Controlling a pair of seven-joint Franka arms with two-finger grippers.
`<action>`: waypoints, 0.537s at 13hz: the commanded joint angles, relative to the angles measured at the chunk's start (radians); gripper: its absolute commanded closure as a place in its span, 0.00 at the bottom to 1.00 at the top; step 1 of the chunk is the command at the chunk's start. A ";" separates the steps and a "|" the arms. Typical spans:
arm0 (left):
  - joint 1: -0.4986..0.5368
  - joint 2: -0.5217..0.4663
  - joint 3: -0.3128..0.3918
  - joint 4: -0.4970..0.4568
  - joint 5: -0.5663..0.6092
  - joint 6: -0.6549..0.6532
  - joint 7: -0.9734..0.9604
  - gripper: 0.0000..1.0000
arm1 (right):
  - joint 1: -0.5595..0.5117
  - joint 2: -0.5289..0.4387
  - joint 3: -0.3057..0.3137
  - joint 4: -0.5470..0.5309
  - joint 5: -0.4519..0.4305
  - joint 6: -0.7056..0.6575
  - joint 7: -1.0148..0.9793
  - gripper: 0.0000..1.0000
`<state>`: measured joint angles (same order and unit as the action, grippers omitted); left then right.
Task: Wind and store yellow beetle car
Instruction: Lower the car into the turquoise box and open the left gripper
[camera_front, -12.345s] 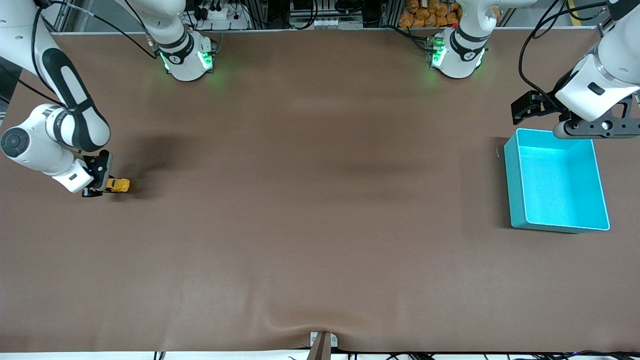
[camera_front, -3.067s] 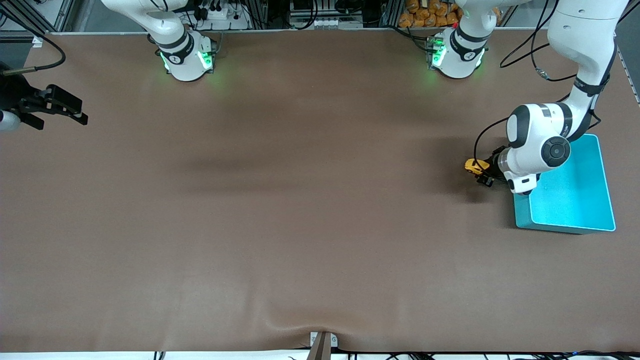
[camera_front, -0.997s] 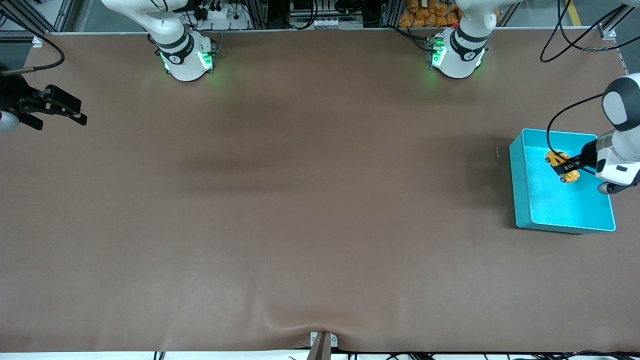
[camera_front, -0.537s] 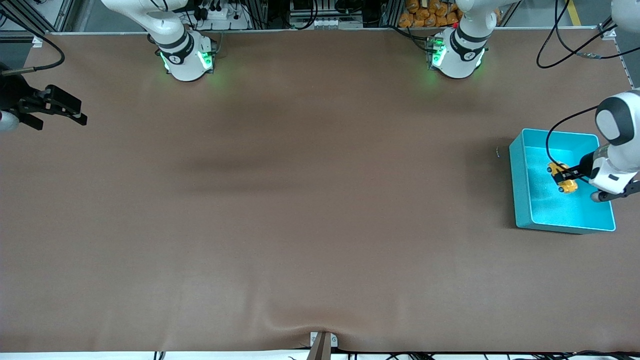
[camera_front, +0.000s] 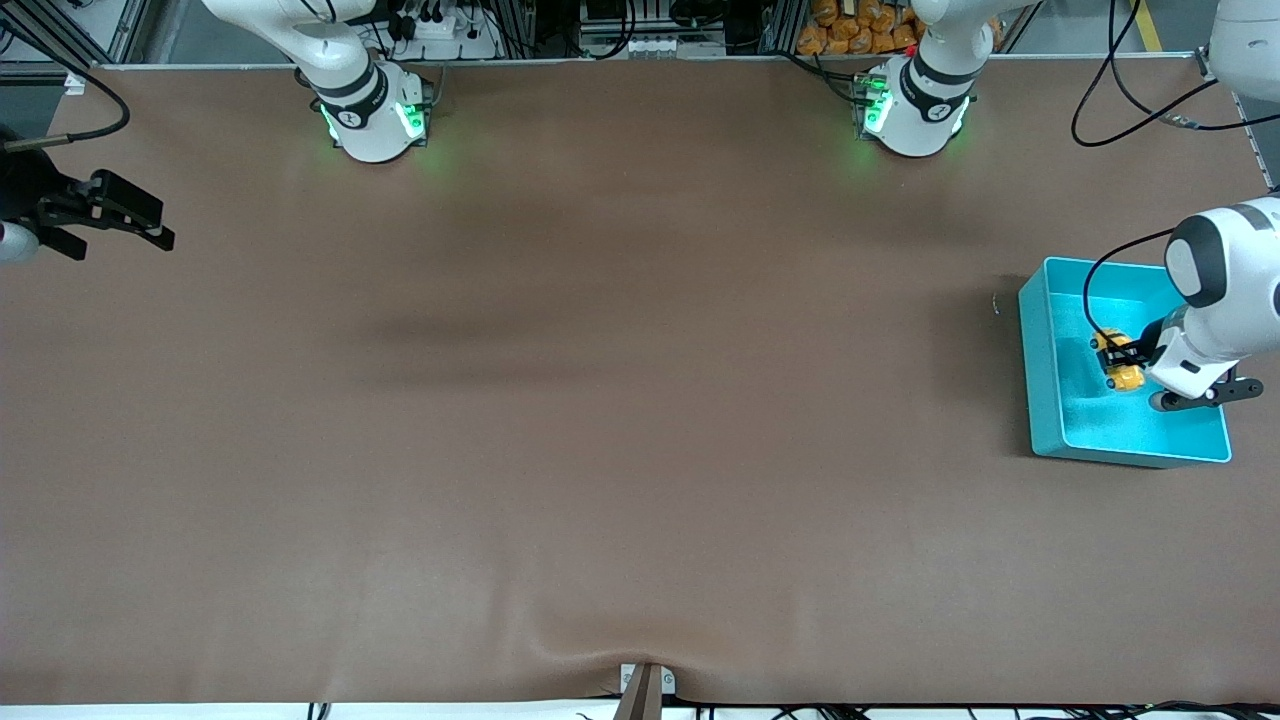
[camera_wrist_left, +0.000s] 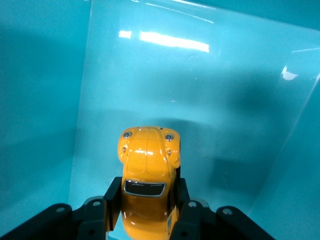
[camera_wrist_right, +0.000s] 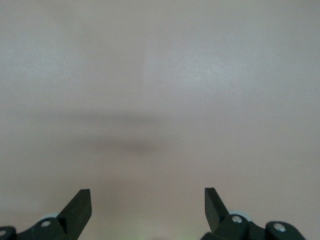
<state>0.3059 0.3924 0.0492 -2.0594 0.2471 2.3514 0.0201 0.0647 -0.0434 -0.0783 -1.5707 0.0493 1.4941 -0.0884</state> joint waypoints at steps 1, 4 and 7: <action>0.012 0.022 -0.009 0.019 0.031 0.006 0.009 0.89 | 0.018 -0.029 -0.011 -0.029 -0.009 0.006 0.001 0.00; 0.013 0.046 -0.009 0.018 0.046 0.031 0.008 0.89 | 0.018 -0.027 -0.011 -0.029 -0.009 0.006 -0.001 0.00; 0.013 0.066 -0.008 0.019 0.057 0.051 0.008 0.84 | 0.018 -0.027 -0.011 -0.029 -0.009 0.006 -0.001 0.00</action>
<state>0.3064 0.4410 0.0483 -2.0562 0.2740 2.3838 0.0202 0.0647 -0.0434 -0.0783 -1.5711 0.0493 1.4938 -0.0884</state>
